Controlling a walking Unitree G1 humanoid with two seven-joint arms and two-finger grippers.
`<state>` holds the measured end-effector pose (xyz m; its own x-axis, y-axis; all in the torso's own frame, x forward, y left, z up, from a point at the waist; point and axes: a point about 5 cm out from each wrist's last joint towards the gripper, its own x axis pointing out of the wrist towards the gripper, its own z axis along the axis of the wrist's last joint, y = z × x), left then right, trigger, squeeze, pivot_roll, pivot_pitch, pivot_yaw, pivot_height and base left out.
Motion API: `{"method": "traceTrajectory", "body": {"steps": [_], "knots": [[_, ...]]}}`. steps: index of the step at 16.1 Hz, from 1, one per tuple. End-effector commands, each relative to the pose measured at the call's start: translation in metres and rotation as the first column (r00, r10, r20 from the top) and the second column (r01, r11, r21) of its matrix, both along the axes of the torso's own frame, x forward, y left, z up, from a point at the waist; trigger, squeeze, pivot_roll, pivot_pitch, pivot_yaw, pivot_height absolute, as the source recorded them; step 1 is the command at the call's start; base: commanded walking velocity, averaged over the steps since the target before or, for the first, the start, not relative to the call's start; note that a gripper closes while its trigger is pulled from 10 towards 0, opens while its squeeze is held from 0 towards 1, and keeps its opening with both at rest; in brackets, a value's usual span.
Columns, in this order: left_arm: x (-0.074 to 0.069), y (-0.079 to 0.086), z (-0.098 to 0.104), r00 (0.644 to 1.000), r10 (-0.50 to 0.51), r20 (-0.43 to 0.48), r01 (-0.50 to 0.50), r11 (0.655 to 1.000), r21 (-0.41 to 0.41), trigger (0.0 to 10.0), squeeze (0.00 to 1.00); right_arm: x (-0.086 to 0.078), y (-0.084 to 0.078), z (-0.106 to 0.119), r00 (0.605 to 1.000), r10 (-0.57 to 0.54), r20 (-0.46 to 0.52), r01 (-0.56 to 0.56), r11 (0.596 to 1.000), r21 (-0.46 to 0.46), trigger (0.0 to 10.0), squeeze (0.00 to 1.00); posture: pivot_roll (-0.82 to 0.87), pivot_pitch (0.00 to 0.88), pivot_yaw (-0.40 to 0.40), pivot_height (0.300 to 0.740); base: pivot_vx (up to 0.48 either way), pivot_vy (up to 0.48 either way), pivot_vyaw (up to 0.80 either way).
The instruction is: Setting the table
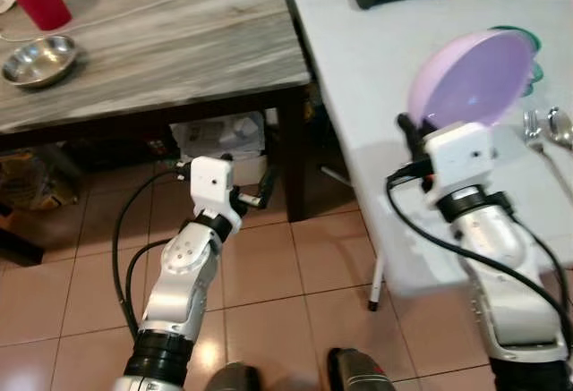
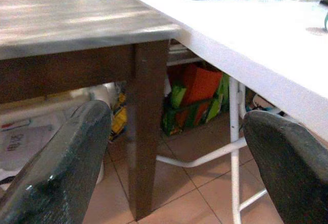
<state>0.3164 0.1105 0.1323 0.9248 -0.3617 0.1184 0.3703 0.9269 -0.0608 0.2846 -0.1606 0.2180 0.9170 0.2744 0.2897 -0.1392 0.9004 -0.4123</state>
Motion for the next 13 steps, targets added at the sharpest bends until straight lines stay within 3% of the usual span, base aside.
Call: {"method": "traceTrajectory", "body": {"steps": [1, 13], "knots": [[-0.0021, 0.0091, -0.0051, 1.0, 0.025, -0.013, -0.025, 0.999, 0.021, 10.0, 0.0, -0.003, 0.0085, 0.0059, 0.999, 0.041, 0.032, -0.041, 0.999, -0.002, 10.0, 0.0, -0.32, 0.21, 0.089, 0.74, 0.0, 0.36, 0.0], [-0.0003, 0.0042, -0.0064, 0.999, 0.042, -0.019, -0.042, 0.999, 0.033, 10.0, 0.0, -0.0043, 0.0105, 0.0048, 0.998, 0.048, 0.033, -0.048, 0.999, 0.006, 10.0, 0.0, -0.32, 0.217, 0.095, 0.74, 0.0, 0.469, 0.0]]}}
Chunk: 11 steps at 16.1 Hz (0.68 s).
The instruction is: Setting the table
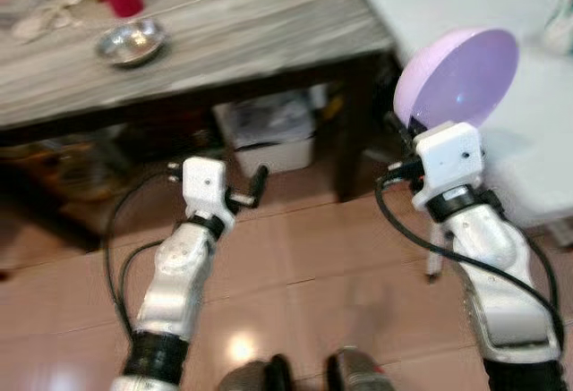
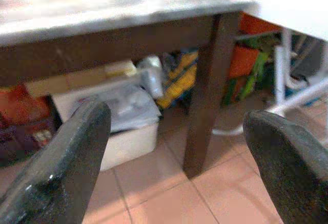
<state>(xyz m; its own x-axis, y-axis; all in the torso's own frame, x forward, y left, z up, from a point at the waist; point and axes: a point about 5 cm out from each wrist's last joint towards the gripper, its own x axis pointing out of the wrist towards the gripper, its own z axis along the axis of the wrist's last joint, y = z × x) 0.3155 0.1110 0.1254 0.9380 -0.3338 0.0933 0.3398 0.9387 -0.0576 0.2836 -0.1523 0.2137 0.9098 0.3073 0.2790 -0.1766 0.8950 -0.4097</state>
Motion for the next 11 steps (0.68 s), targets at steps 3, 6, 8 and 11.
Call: {"method": "traceTrajectory", "body": {"steps": [3, 6, 8, 11], "knots": [[0.0012, 0.0033, -0.0001, 1.0, 0.019, 0.0, -0.019, 0.999, 0.028, 10.0, 0.0, -0.0036, 0.0029, 0.0091, 0.999, 0.014, 0.046, -0.014, 1.0, 0.009, 10.0, 0.0, -0.32, 0.218, 0.098, 0.74, 0.0, 0.48, 0.0], [0.0017, 0.0026, 0.0, 1.0, 0.027, 0.004, -0.027, 0.999, 0.035, 10.0, 0.0, -0.0046, 0.0028, 0.0081, 0.999, 0.015, 0.043, -0.015, 1.0, 0.007, 10.0, 0.0, -0.32, 0.218, 0.098, 0.74, 0.0, 0.48, 0.0], [0.0019, 0.0025, -0.0001, 0.999, 0.032, 0.004, -0.032, 0.999, 0.036, 10.0, 0.0, -0.0048, 0.0026, 0.0071, 0.999, 0.015, 0.04, -0.015, 1.0, 0.008, 10.0, 0.0, -0.33, 0.218, 0.1, 0.74, 0.0, 0.48, 0.0], [0.0028, 0.0055, 0.003, 0.996, 0.076, 0.036, -0.077, 0.996, 0.043, 10.0, 0.0, -0.005, 0.0033, 0.0069, 0.999, 0.017, 0.041, -0.017, 1.0, 0.01, 10.0, 0.0, -0.33, 0.218, 0.1, 0.74, 0.0, 0.0, 0.0]]}}
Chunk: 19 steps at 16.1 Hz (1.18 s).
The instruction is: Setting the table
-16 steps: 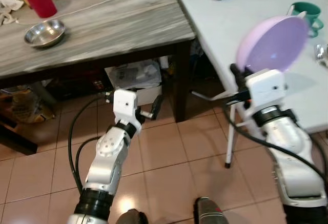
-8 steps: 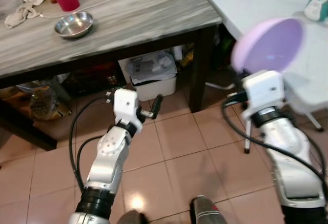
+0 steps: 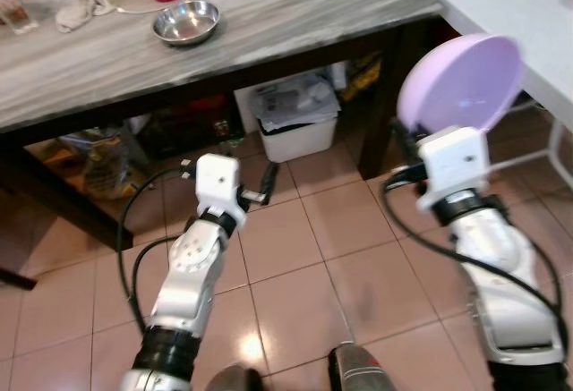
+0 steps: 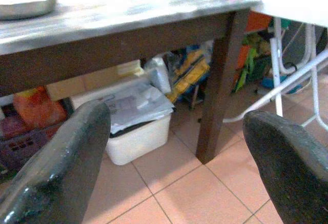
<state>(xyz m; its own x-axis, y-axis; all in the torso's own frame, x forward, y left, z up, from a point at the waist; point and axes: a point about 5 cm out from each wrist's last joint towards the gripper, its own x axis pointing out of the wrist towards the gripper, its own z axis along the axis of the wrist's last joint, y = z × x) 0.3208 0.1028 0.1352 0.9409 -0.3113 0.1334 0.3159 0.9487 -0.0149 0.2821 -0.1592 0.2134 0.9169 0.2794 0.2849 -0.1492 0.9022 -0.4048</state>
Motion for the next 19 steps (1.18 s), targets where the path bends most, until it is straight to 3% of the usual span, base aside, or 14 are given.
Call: {"method": "traceTrajectory", "body": {"steps": [1, 7, 19], "knots": [[-0.0024, 0.0142, -0.0063, 0.999, 0.051, -0.012, -0.05, 0.998, 0.023, 10.0, 0.0, -0.0037, 0.0107, 0.0073, 0.998, 0.047, 0.037, -0.047, 0.999, 0.003, 10.0, 0.0, -0.33, 0.218, 0.1, 0.74, 0.0, 0.0, 0.0], [-0.0006, 0.0178, -0.0076, 0.999, 0.044, -0.032, -0.044, 0.999, -0.005, 10.0, 0.0, -0.0041, 0.0116, 0.0078, 0.998, 0.057, 0.041, -0.057, 0.998, 0.003, 10.0, 0.0, -0.33, 0.216, 0.1, 0.74, 0.0, 0.0, 0.45], [-0.0014, 0.015, -0.0078, 0.999, 0.014, -0.036, -0.015, 1.0, -0.019, 10.0, 0.0, -0.004, 0.013, 0.0088, 0.997, 0.064, 0.046, -0.064, 0.998, -0.009, 10.0, 0.0, -0.33, 0.212, 0.1, 0.74, 0.314, 0.0, 0.0]]}}
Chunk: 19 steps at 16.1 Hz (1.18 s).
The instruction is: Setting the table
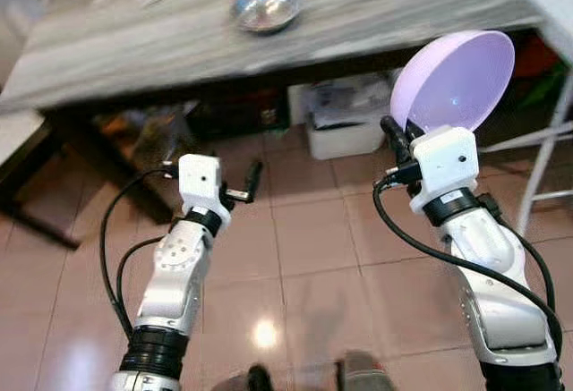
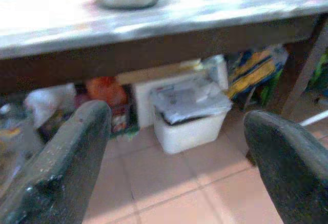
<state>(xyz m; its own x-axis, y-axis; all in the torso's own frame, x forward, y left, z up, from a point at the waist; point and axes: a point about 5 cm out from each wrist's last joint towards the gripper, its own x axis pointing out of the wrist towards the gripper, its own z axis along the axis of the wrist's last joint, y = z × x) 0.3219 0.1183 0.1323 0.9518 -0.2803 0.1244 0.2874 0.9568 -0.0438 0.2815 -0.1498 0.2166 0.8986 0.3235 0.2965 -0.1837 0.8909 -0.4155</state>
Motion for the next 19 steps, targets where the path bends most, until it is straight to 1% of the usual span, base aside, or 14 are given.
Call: {"method": "traceTrajectory", "body": {"steps": [1, 3, 5, 7, 13, 17, 19], "knots": [[-0.0022, -0.0006, -0.0053, 1.0, -0.016, -0.021, 0.016, 1.0, 0.005, 10.0, 0.0, -0.0033, 0.0039, 0.0061, 0.999, 0.021, 0.035, -0.021, 1.0, 0.0, 10.0, 0.0, -0.33, 0.212, 0.1, 0.74, 0.352, 0.0, 0.0], [-0.0023, -0.0016, -0.0054, 1.0, -0.019, -0.023, 0.019, 1.0, 0.002, 10.0, 0.0, -0.0034, 0.005, 0.0072, 0.999, 0.028, 0.04, -0.028, 1.0, 0.0, 10.0, 0.0, -0.33, 0.211, 0.101, 0.74, 0.356, 0.0, 0.0], [-0.0027, -0.0024, -0.0058, 0.999, -0.022, -0.025, 0.022, 1.0, 0.001, 10.0, 0.0, -0.0036, 0.0057, 0.007, 0.999, 0.03, 0.04, -0.03, 1.0, 0.001, 10.0, 0.0, -0.33, 0.213, 0.101, 0.74, 0.354, 0.0, 0.41], [-0.0029, -0.0029, -0.0061, 0.999, -0.023, -0.026, 0.023, 1.0, -0.001, 10.0, 0.0, -0.0039, 0.0056, 0.0063, 0.999, 0.029, 0.039, -0.029, 1.0, -0.002, 10.0, 0.0, -0.33, 0.213, 0.101, 0.74, 0.356, 0.0, 0.41], [-0.0028, -0.0028, -0.0056, 0.999, -0.025, -0.024, 0.025, 1.0, -0.004, 10.0, 0.0, -0.0032, 0.0067, 0.006, 0.999, 0.033, 0.04, -0.033, 0.999, 0.0, 10.0, 0.0, -0.32, 0.211, 0.097, 0.74, 0.353, 0.0, 0.66], [-0.0034, -0.0055, -0.0046, 0.999, -0.033, -0.021, 0.033, 0.999, -0.006, 10.0, 0.0, -0.0008, 0.008, 0.0061, 0.998, 0.033, 0.046, -0.034, 0.999, 0.007, 10.0, 0.0, -0.31, 0.206, 0.11, 0.74, 0.355, 0.0, 0.43], [-0.0017, -0.0044, -0.0024, 0.999, -0.037, -0.016, 0.037, 0.999, -0.001, 10.0, 0.0, -0.0011, 0.0099, 0.0053, 0.998, 0.033, 0.047, -0.033, 0.999, 0.008, 10.0, 0.0, -0.32, 0.205, 0.114, 0.74, 0.354, 0.0, 0.0]]}}
